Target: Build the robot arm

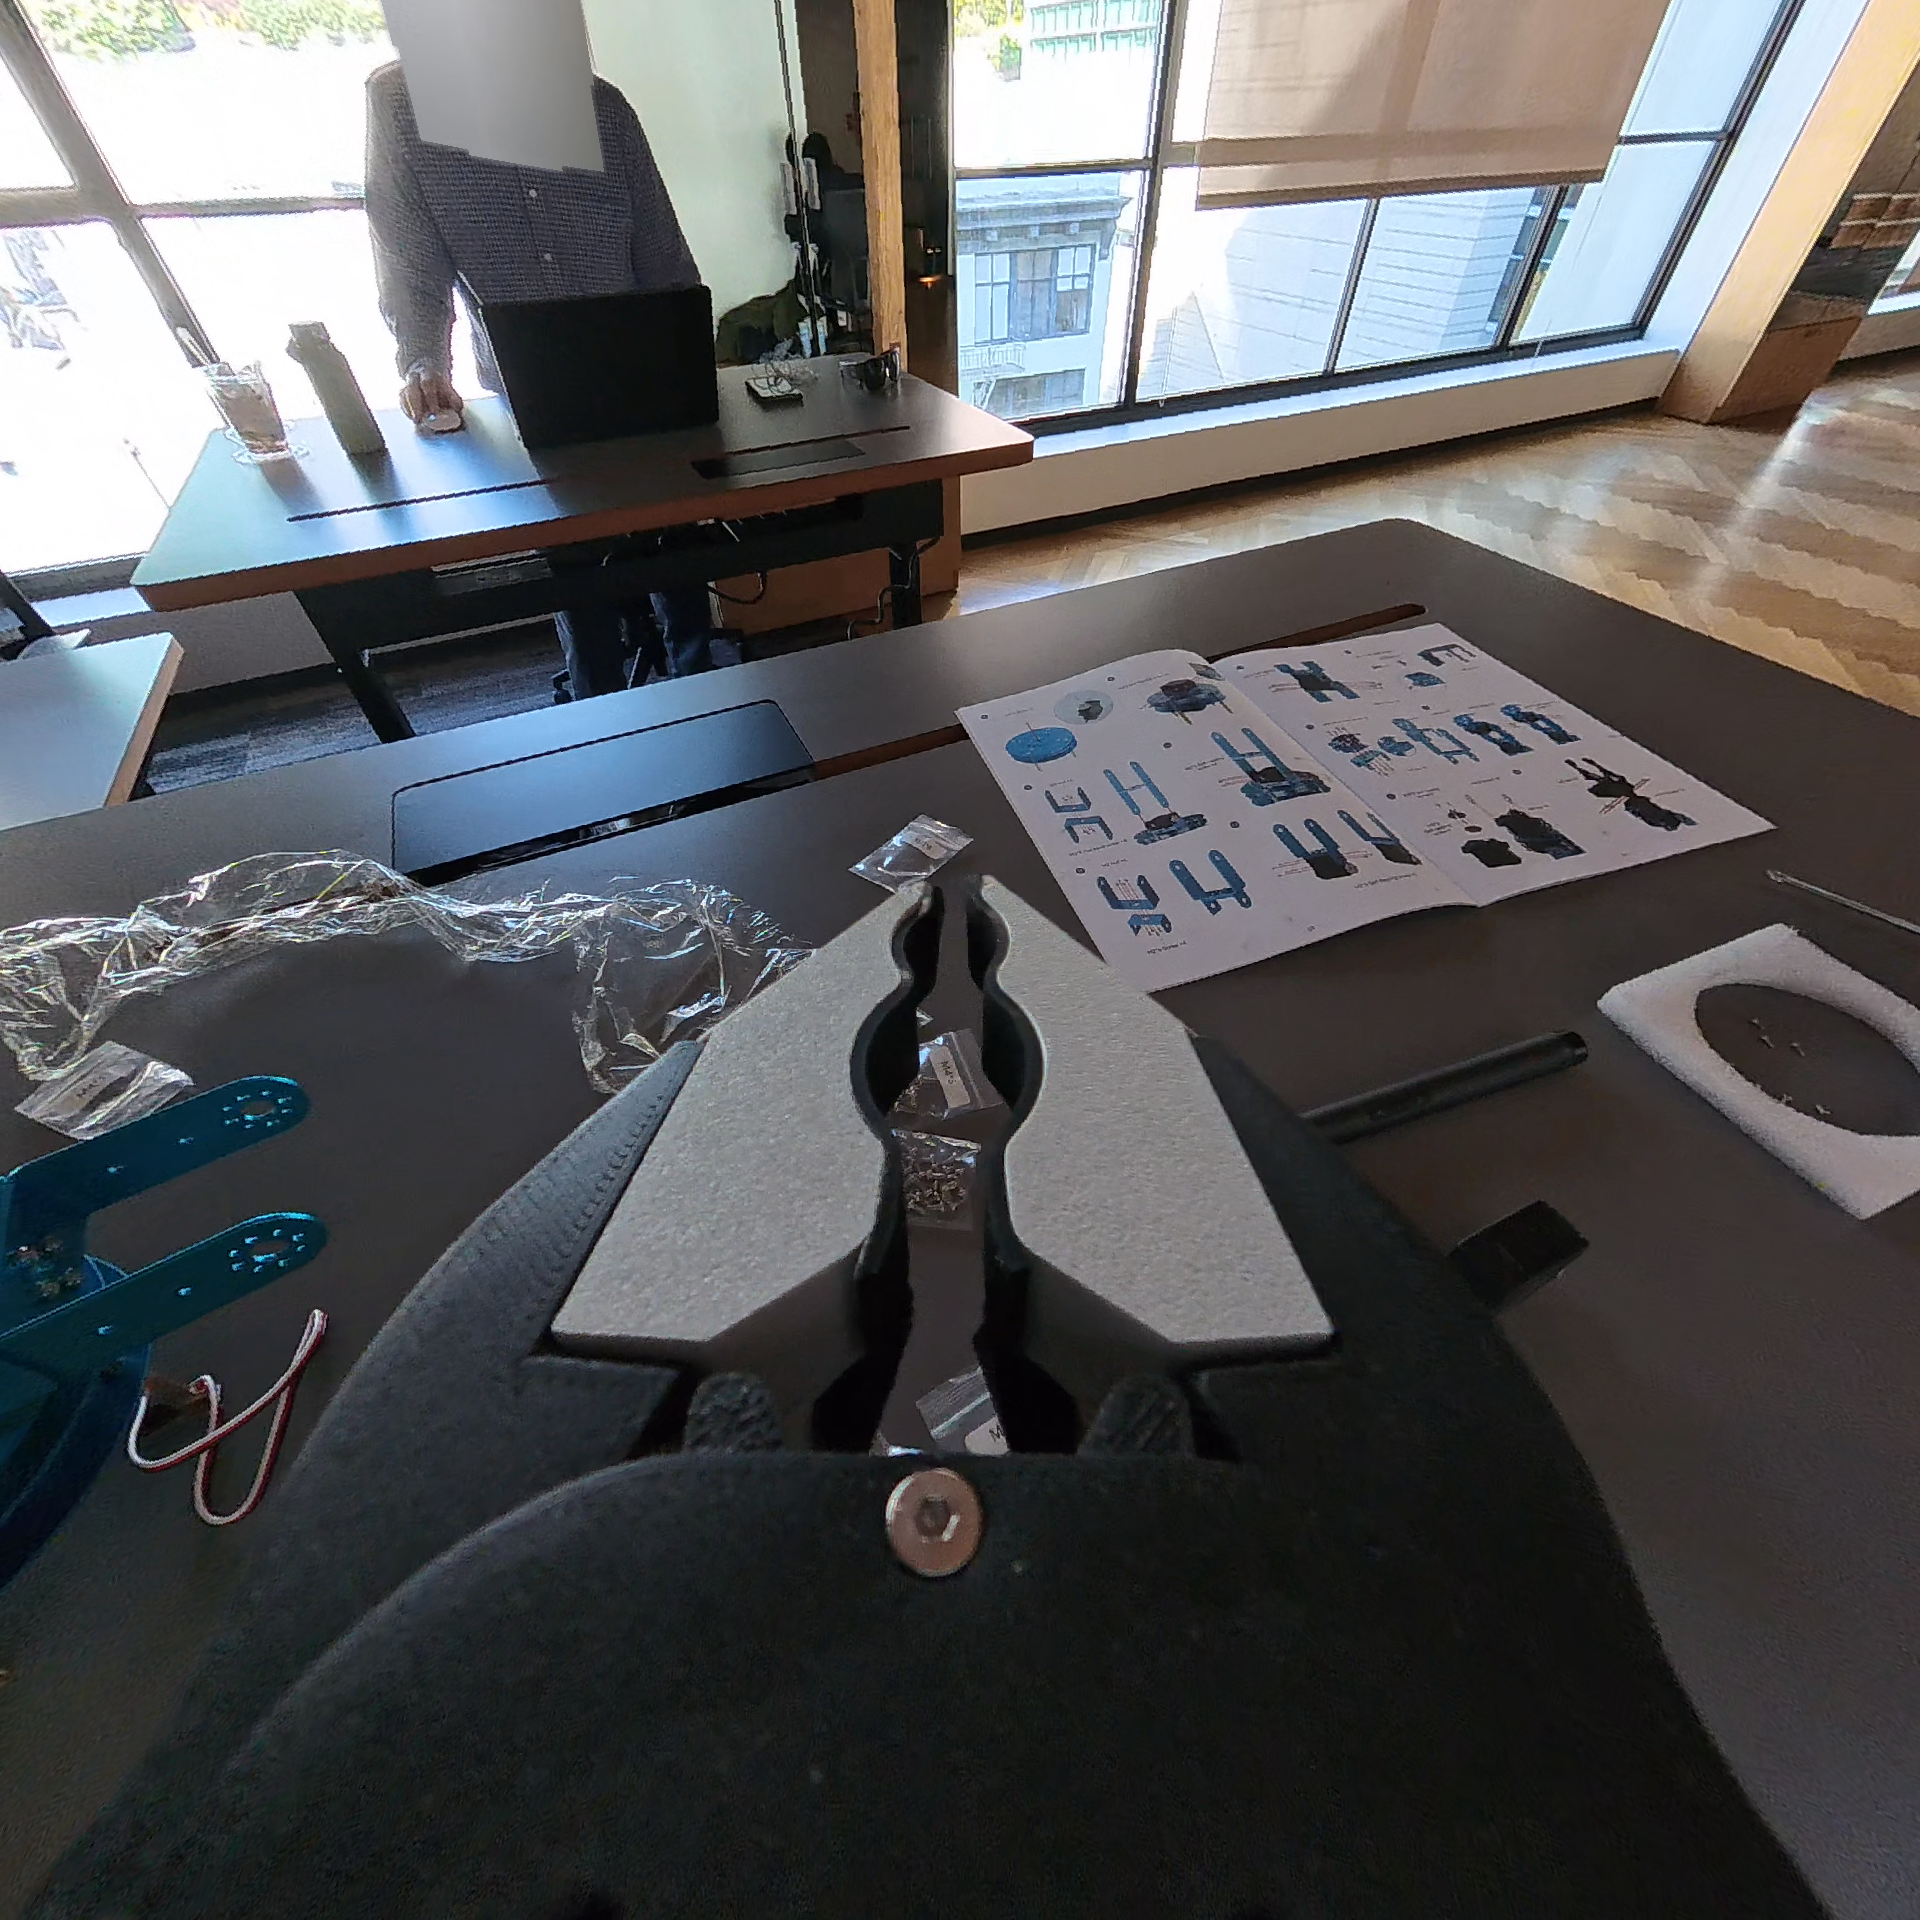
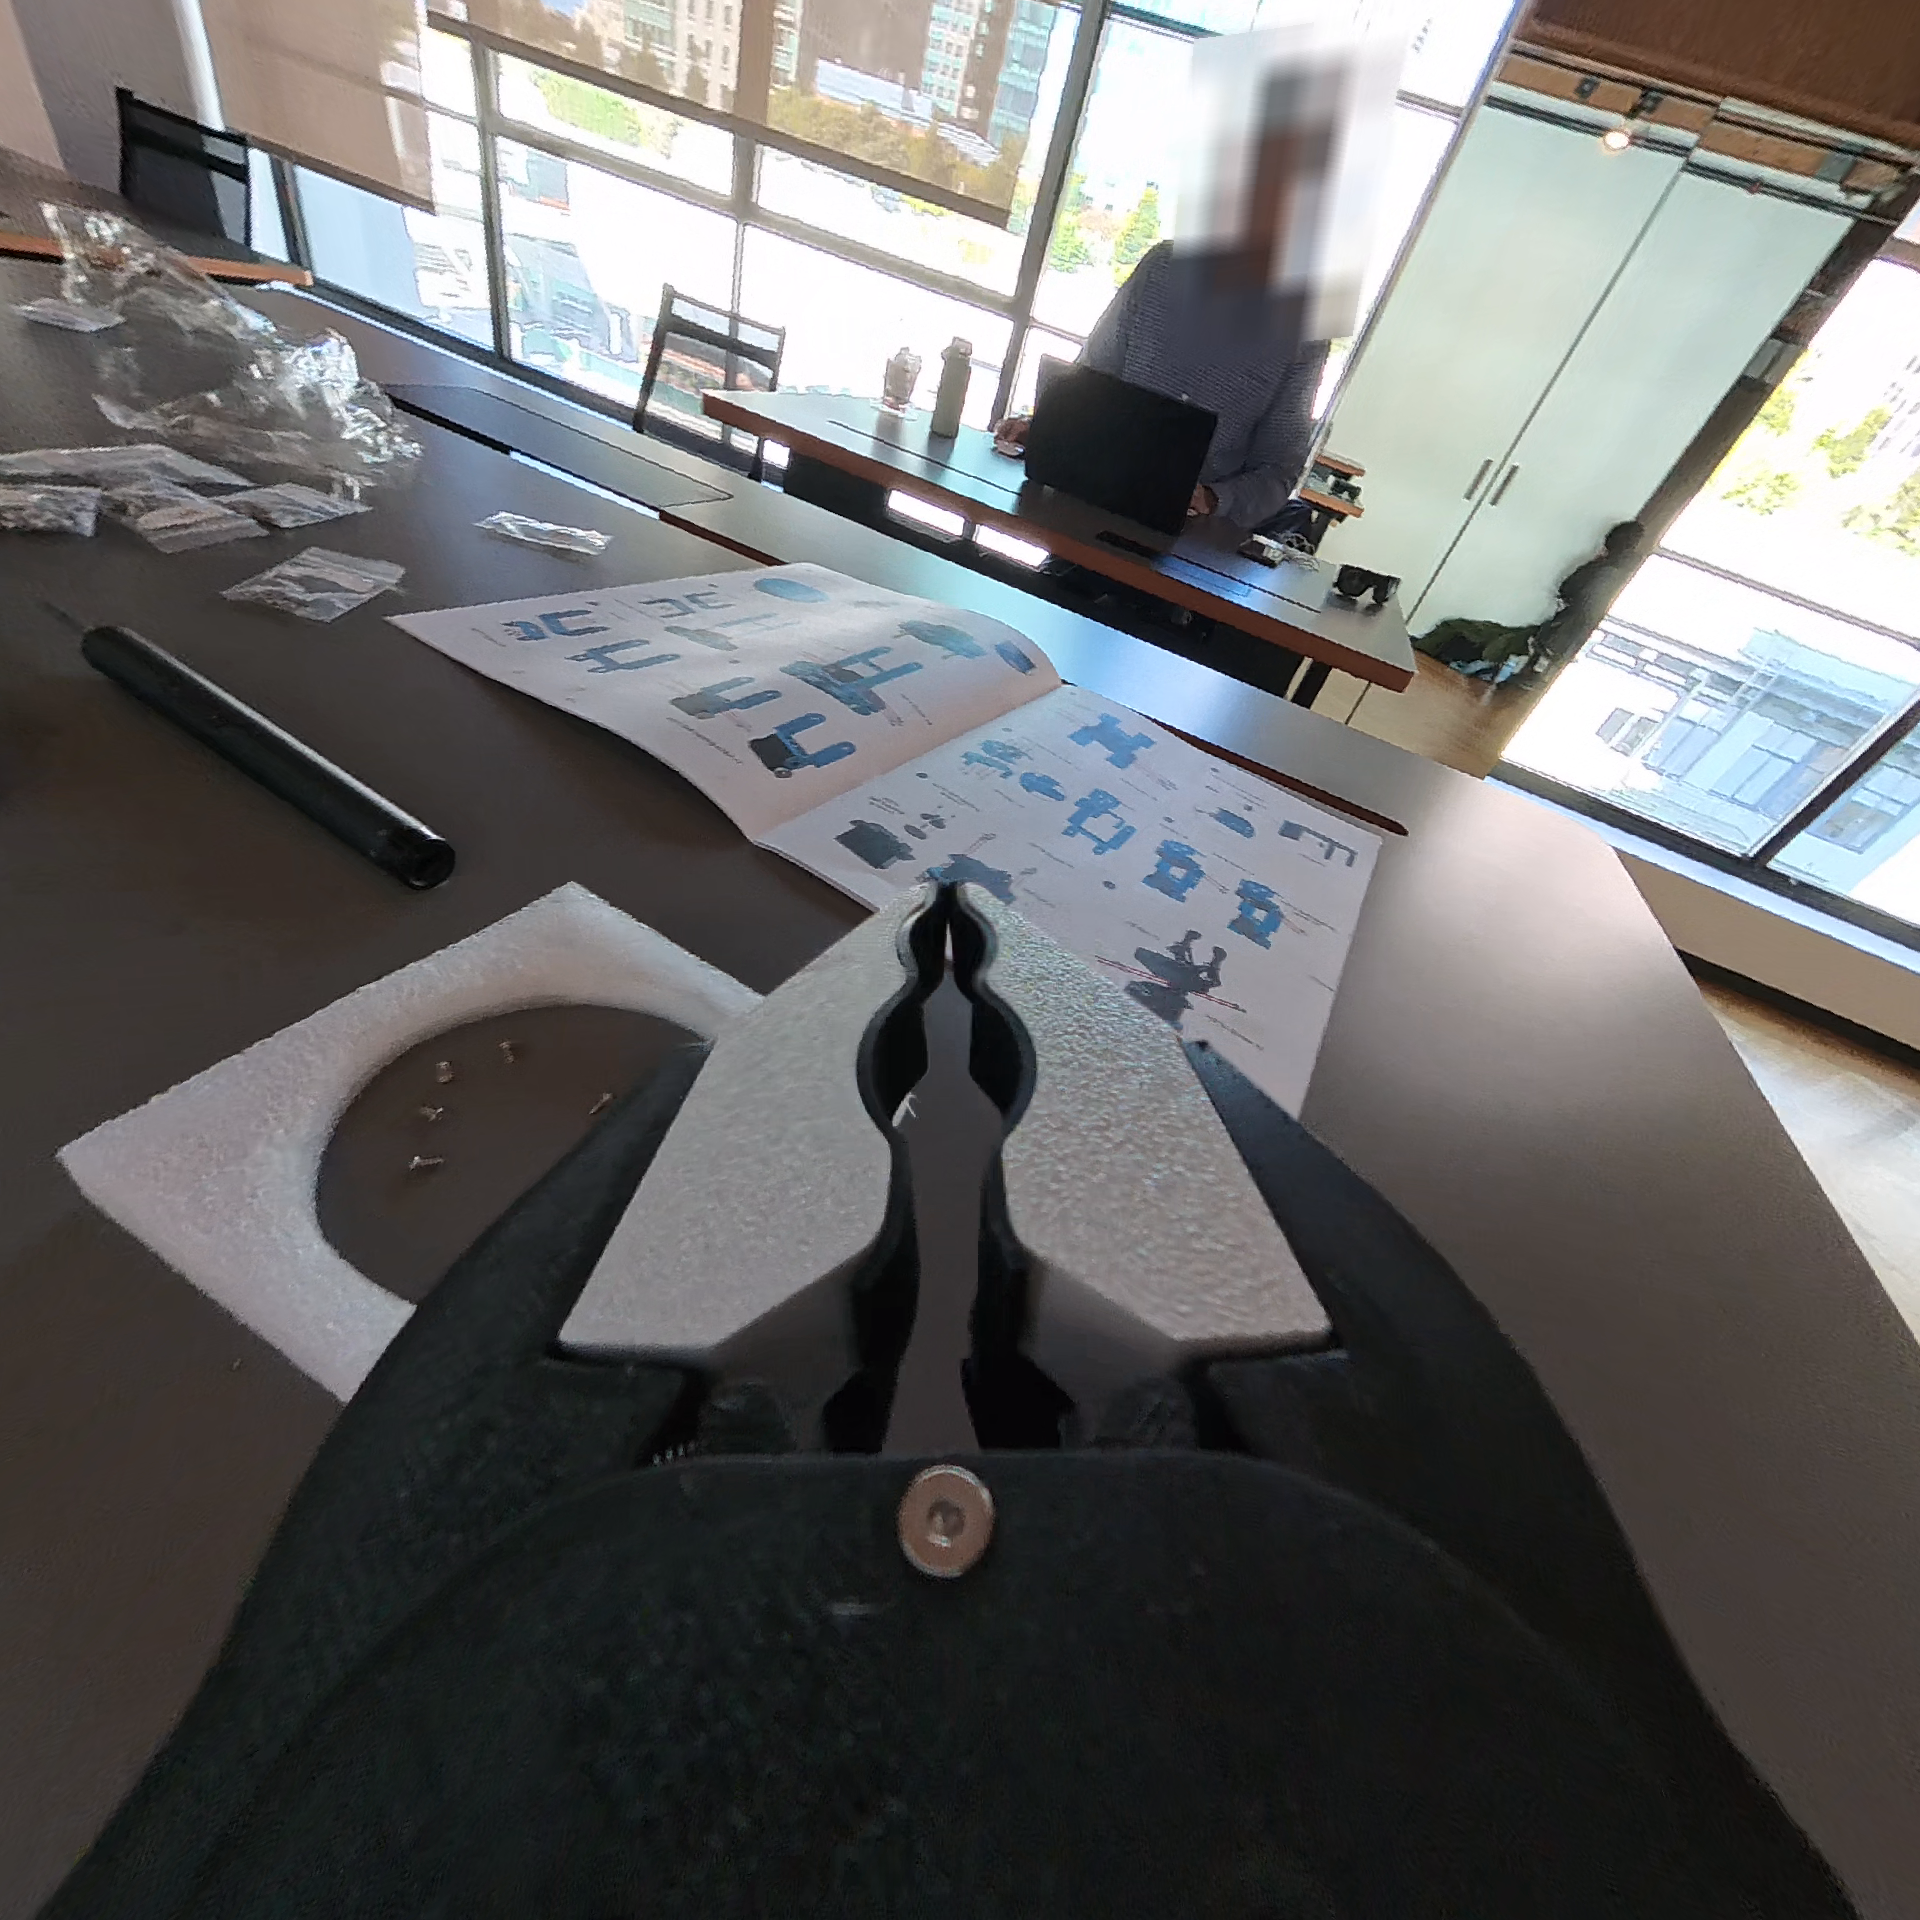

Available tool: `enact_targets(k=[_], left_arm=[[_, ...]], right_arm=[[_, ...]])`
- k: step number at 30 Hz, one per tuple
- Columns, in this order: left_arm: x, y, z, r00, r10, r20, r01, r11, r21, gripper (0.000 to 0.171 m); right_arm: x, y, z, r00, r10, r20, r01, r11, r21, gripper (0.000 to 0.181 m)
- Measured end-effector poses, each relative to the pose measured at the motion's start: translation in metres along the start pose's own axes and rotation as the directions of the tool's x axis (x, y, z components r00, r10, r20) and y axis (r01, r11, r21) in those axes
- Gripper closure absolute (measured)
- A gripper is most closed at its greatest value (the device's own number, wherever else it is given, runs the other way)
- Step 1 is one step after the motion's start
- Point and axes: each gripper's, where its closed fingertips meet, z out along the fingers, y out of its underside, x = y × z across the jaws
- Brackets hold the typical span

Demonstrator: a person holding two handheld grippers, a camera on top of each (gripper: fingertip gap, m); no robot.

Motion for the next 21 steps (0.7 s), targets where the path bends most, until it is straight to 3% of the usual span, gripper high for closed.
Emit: enact_targets(k=[8, 12, 21], left_arm=[[0.007, 0.001, 0.002, 0.999, -0.018, -0.05, 0.017, 1.0, -0.005, 0.159], [0.008, -0.005, 0.009, 0.998, -0.038, -0.04, 0.04, 0.998, 0.048, 0.12], [0.049, 0.006, 0.03, 0.977, 0.09, -0.196, -0.095, 0.995, -0.016, 0.128]], right_arm=[[-0.009, 0.007, 0.006, 0.998, -0.048, 0.027, 0.05, 0.998, -0.049, 0.181], [-0.008, 0.008, 0.005, 0.999, -0.04, 0.023, 0.041, 0.998, -0.048, 0.181], [-0.006, 0.008, 0.005, 0.999, -0.042, 0.014, 0.043, 0.998, -0.054, 0.18]])
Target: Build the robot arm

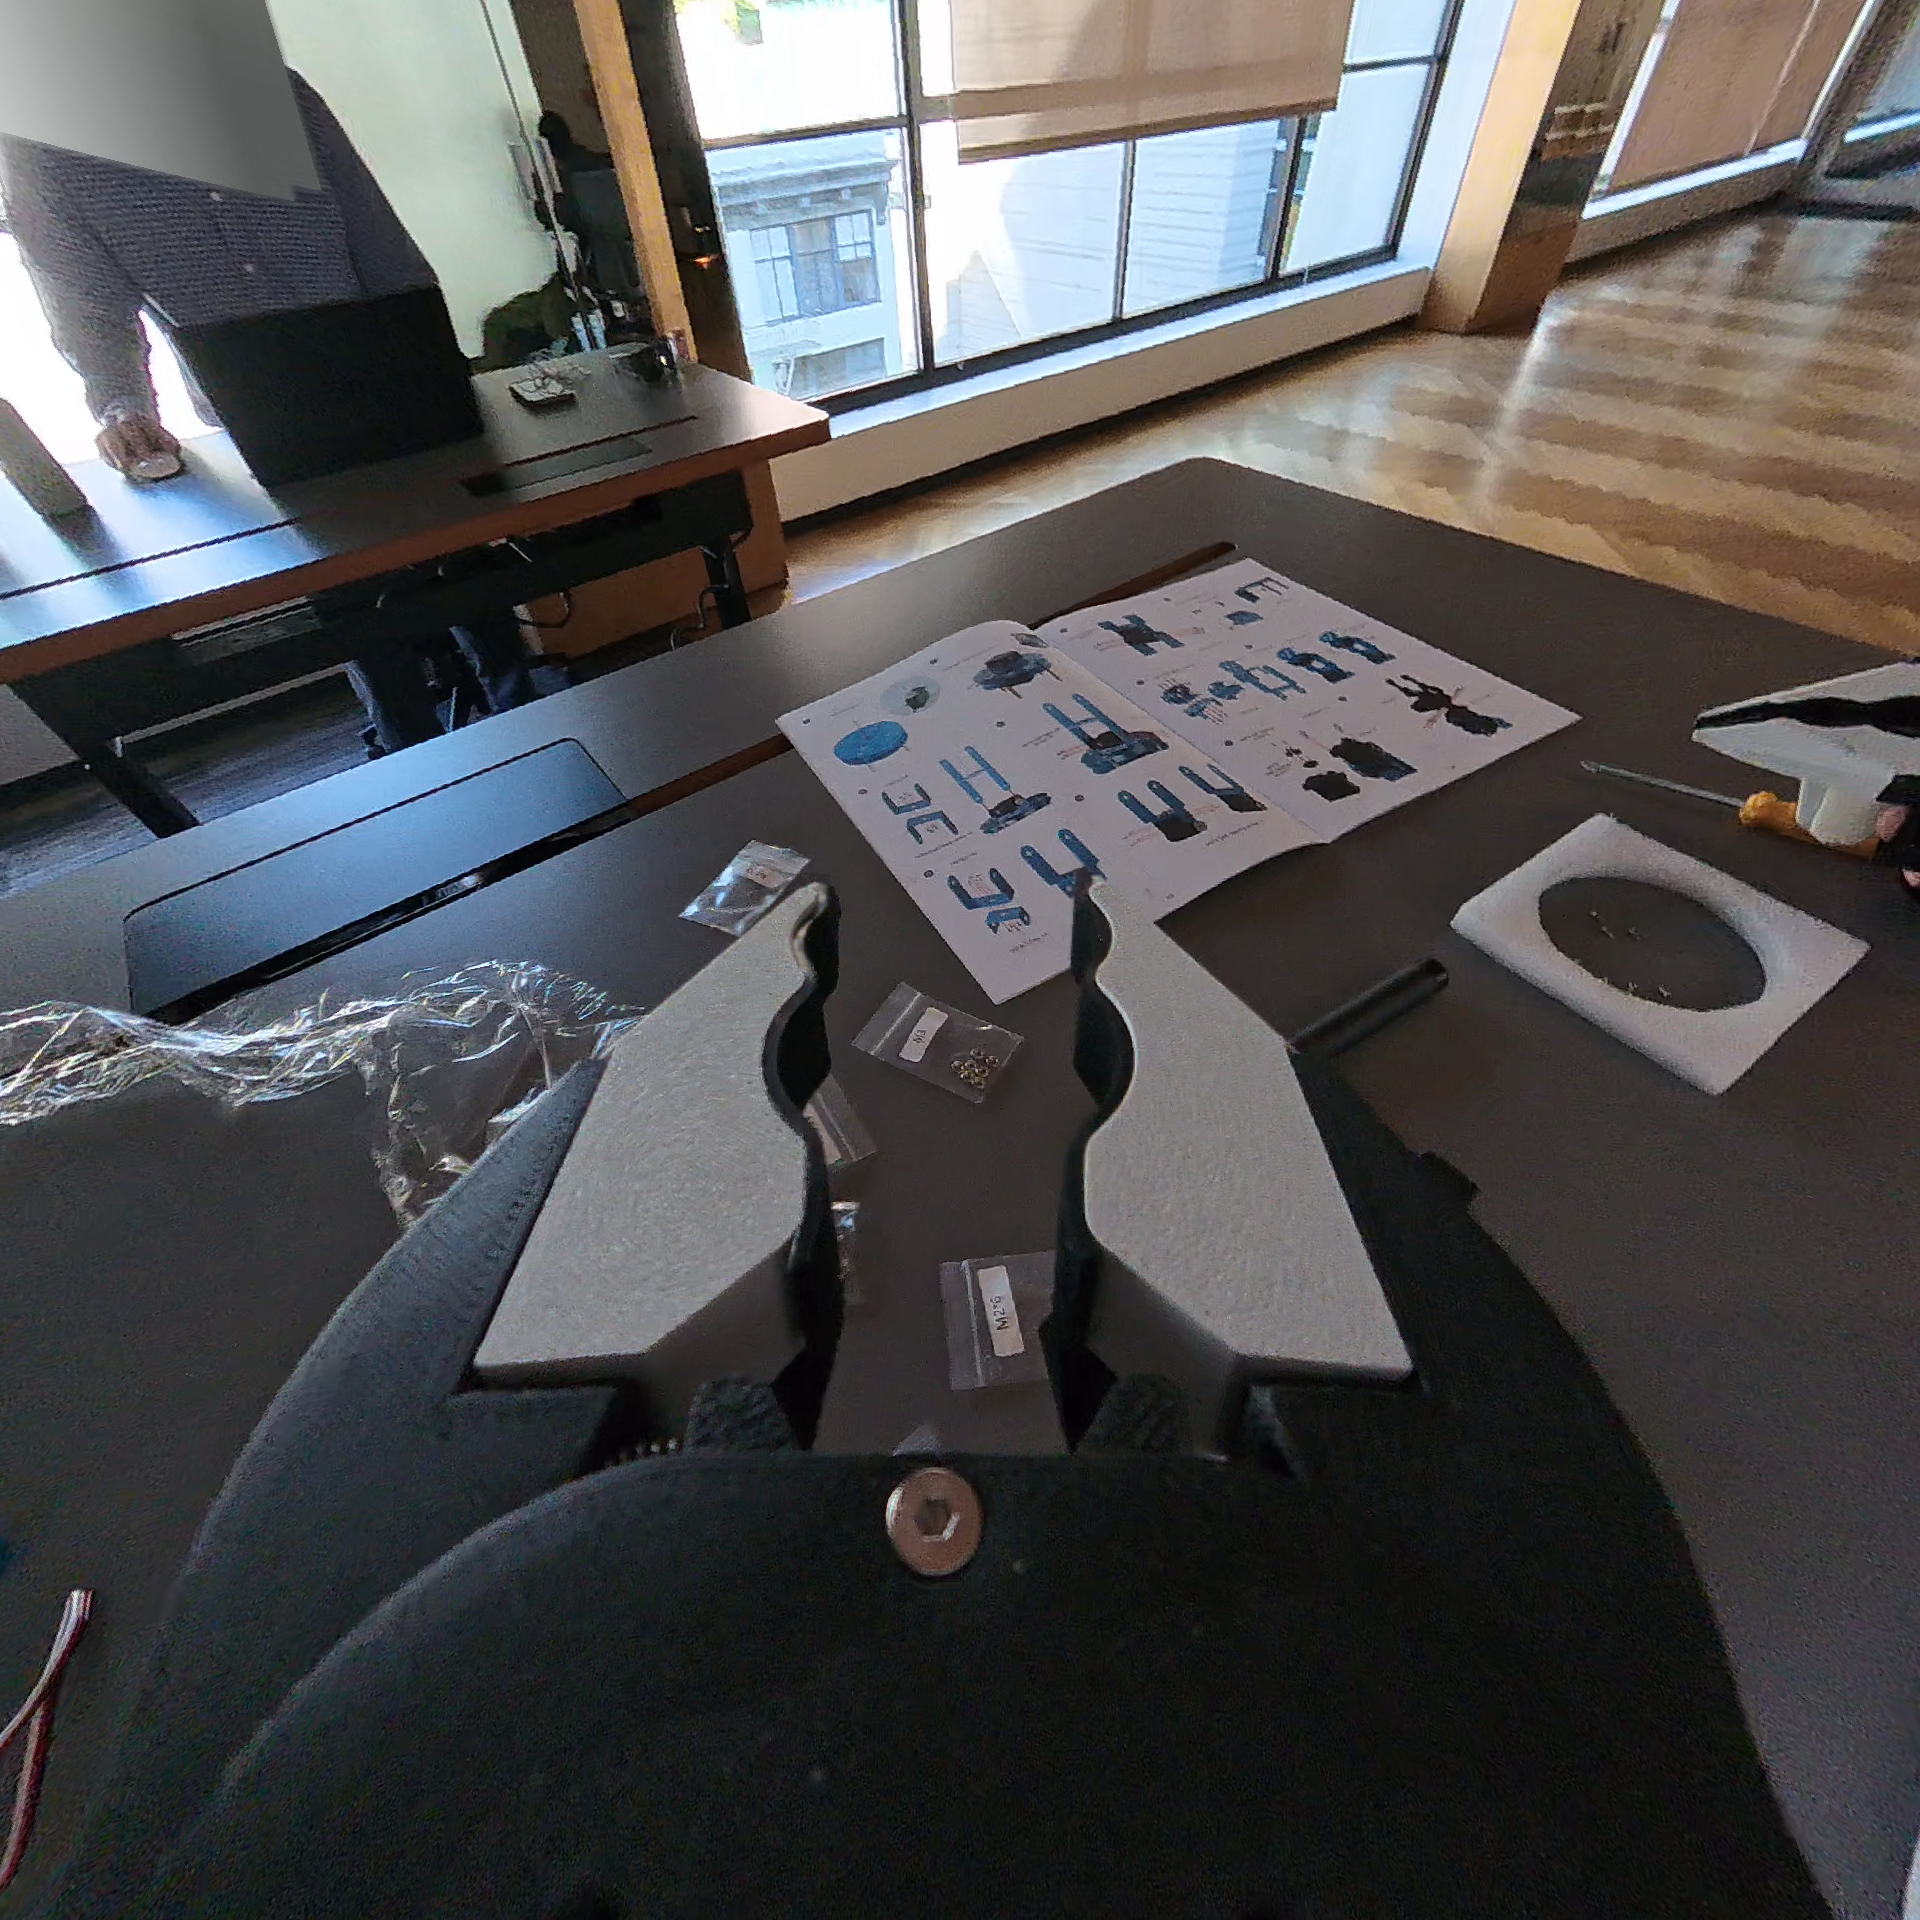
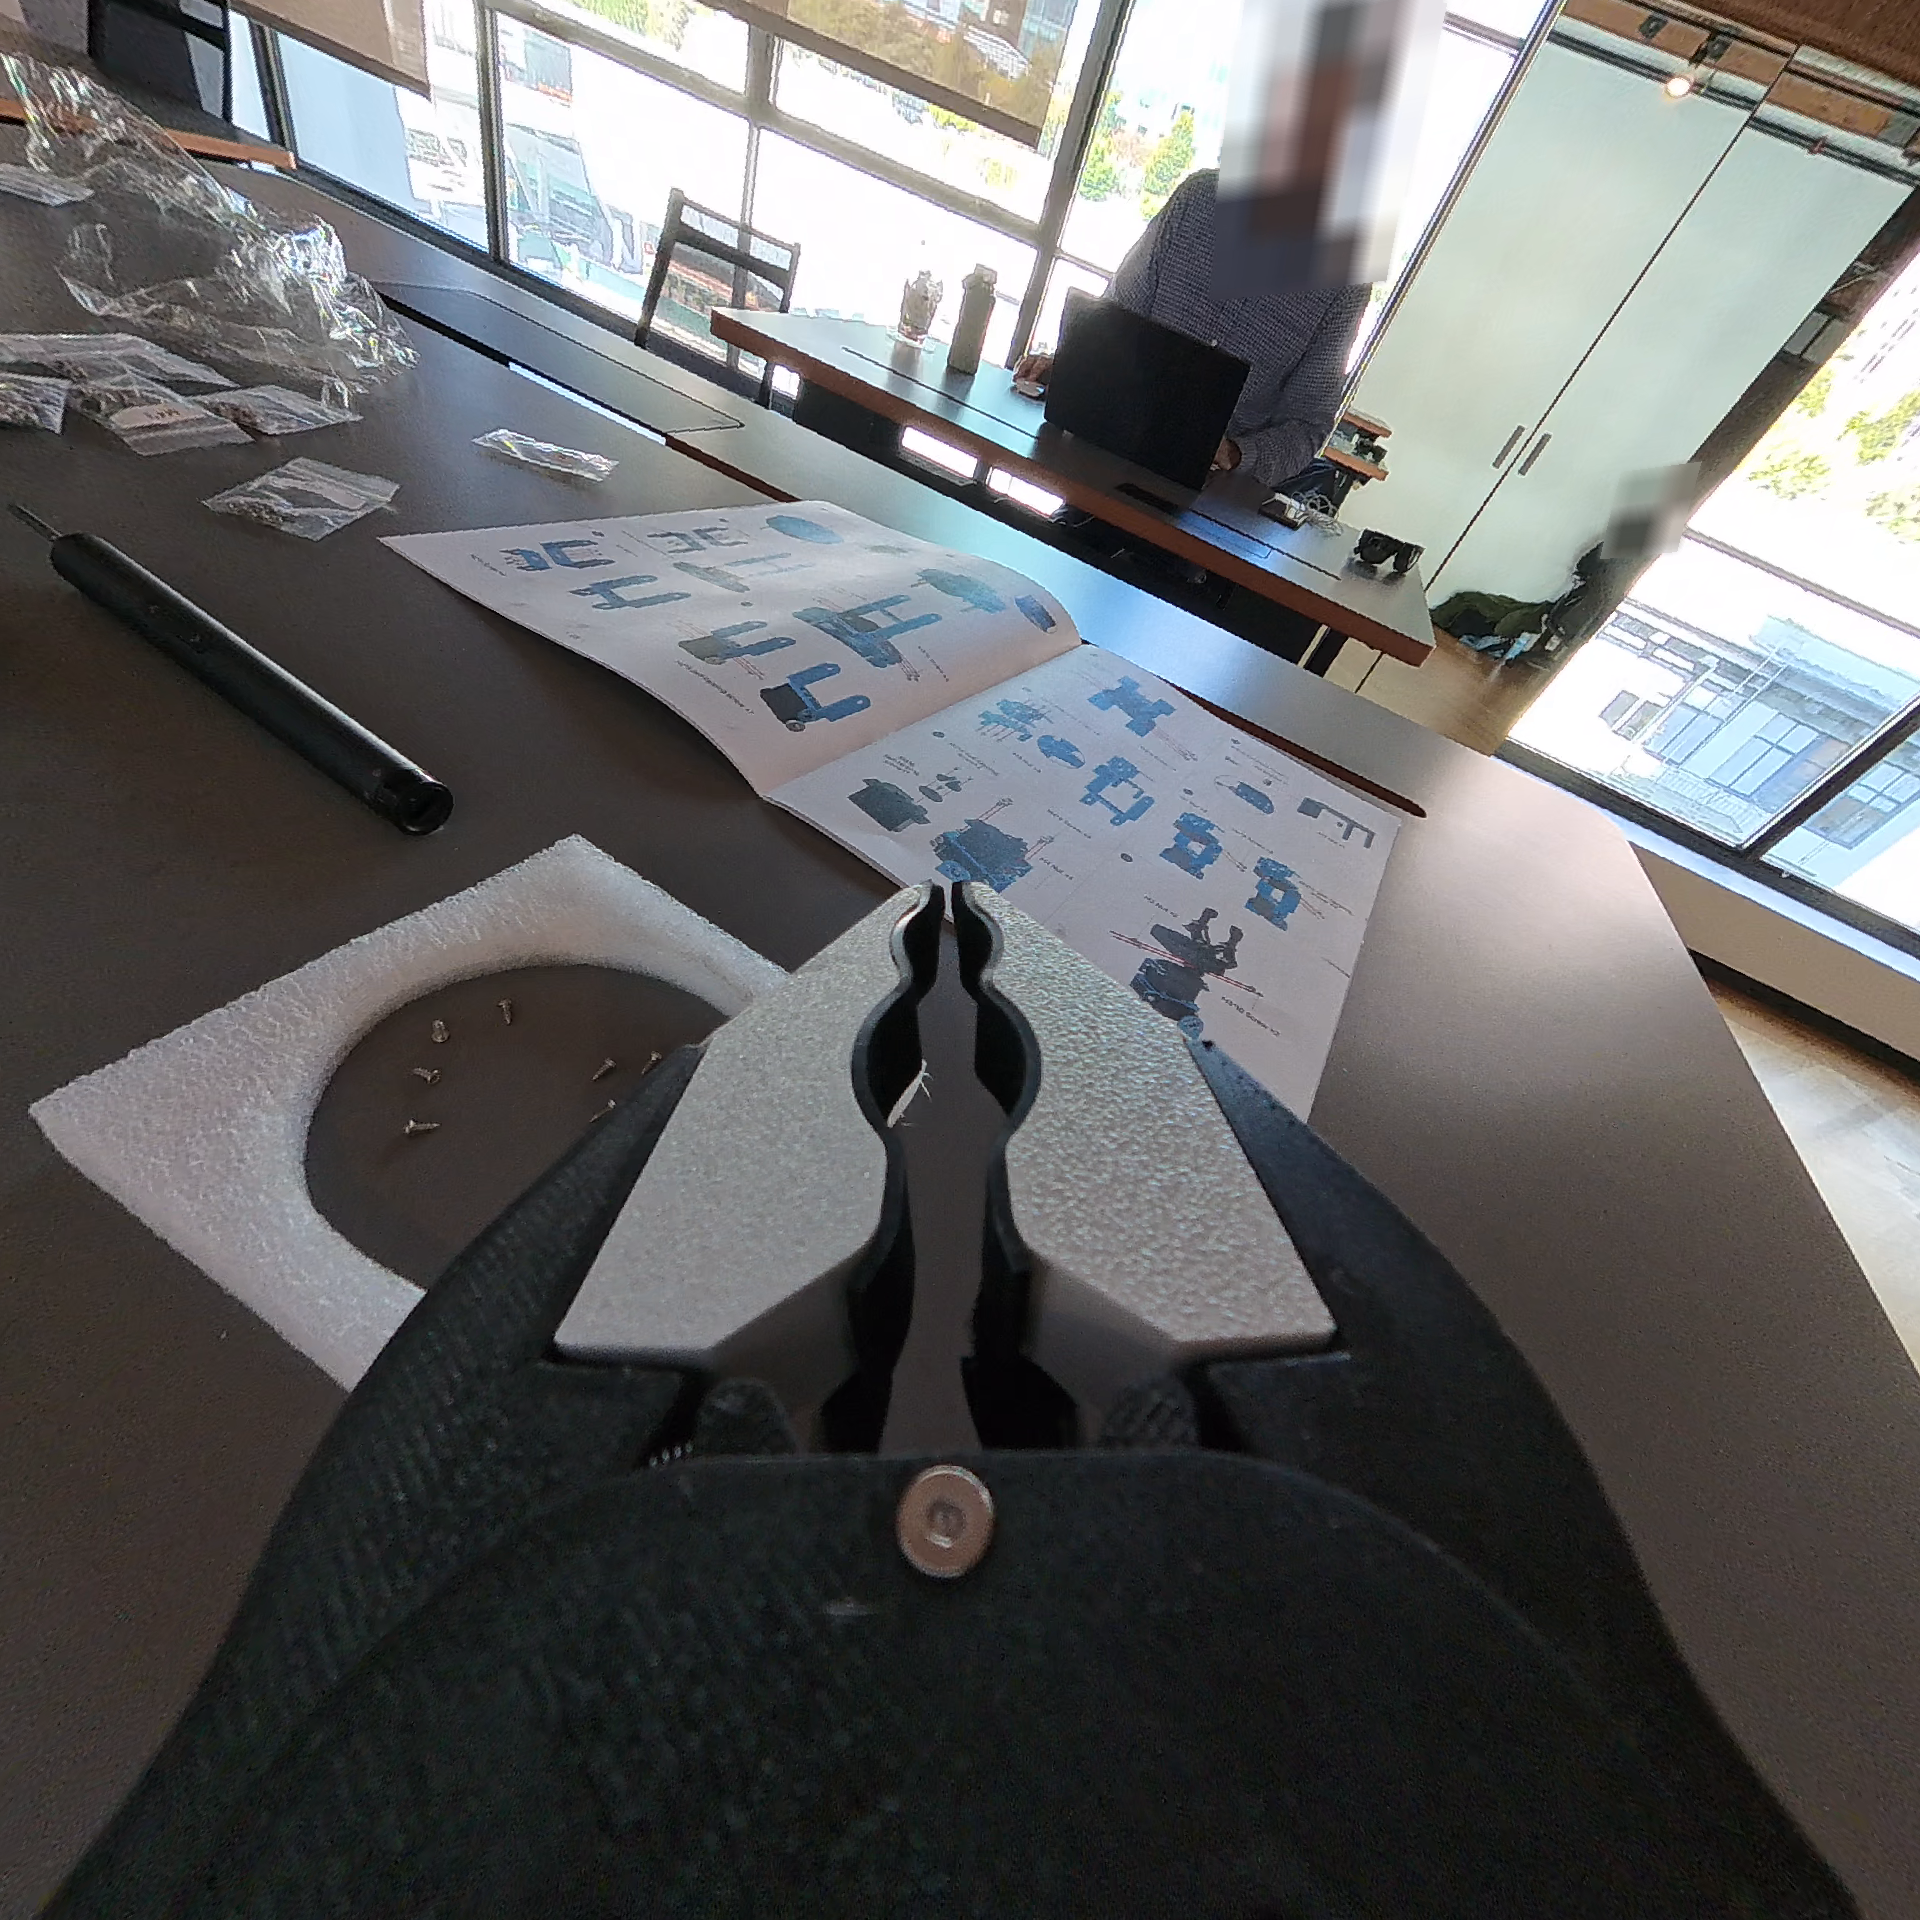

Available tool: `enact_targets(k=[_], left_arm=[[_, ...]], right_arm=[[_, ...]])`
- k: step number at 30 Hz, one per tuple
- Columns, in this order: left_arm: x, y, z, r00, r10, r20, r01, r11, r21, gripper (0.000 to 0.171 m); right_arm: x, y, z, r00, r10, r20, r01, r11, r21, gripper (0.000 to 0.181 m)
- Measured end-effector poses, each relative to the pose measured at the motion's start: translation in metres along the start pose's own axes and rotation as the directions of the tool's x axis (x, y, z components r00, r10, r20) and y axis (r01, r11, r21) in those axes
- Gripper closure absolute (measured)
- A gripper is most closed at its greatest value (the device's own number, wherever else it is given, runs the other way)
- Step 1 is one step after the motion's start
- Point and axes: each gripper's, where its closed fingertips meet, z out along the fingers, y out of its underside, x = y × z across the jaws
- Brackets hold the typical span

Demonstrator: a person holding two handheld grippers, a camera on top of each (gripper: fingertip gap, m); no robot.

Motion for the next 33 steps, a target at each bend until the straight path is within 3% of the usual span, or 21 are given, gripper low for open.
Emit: enact_targets(k=[18, 33], left_arm=[[0.016, 0.013, 0.004, 0.996, 0.056, -0.068, -0.062, 0.995, -0.083, 0.146], [0.03, 0.045, 0.014, 0.997, 0.078, -0.023, -0.081, 0.978, -0.193, 0.143]], right_arm=[[0.001, 0.001, 0.001, 1.0, 0.013, 0.001, -0.013, 1.0, -0.004, 0.18], [-0.008, 0.002, 0.002, 0.999, -0.026, 0.043, 0.026, 1.0, -0.011, 0.179]])
